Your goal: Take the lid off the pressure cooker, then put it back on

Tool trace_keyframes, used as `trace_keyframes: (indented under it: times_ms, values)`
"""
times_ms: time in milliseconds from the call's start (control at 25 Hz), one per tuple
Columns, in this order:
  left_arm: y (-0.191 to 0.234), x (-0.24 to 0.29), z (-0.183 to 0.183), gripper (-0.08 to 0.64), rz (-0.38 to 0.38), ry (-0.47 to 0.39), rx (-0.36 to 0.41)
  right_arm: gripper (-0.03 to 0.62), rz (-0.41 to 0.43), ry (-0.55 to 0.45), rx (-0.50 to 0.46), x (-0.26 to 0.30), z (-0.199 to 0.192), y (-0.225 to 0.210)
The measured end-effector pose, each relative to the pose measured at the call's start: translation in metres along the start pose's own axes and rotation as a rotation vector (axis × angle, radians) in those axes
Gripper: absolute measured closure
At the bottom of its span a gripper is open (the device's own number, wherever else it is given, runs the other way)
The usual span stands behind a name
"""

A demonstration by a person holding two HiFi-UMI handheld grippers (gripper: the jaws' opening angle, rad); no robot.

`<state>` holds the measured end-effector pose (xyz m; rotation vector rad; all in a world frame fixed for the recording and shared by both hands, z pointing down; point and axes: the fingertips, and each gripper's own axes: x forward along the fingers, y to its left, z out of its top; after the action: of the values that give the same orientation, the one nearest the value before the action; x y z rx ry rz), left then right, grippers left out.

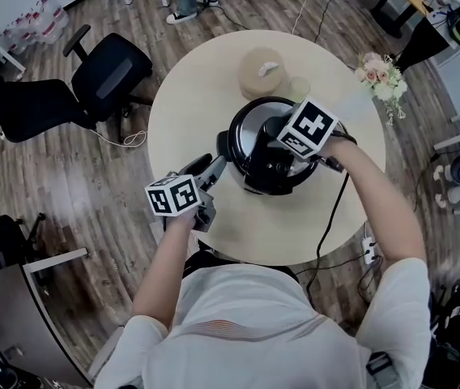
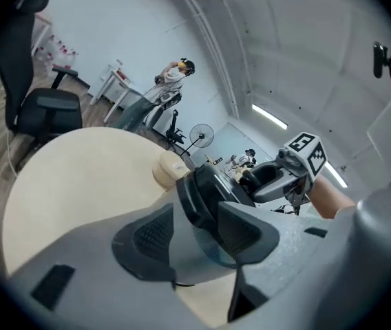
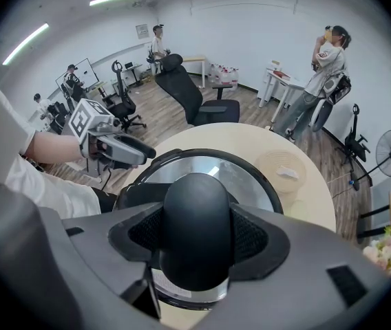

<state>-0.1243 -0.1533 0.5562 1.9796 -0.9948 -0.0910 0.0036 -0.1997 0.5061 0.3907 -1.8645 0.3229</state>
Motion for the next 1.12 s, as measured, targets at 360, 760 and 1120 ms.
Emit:
trace_keyframes:
  times_ms: [360,760,1120]
  values:
    - [-0.001,0.023,-0.007,0.442,-0.171,0.000,-0.351,0.313,0.001,0.005,0.001,-0.001,0.001,0.003]
    - [0.000,0.024,-0.007,0.465,-0.229,-0.011,-0.408,0.313,0.003,0.007,-0.008,-0.001,0.001,0.002]
    - [0.001,0.025,-0.007,0.477,-0.270,-0.031,-0.451,0.313,0.017,-0.019,-0.028,0.000,0.001,0.001]
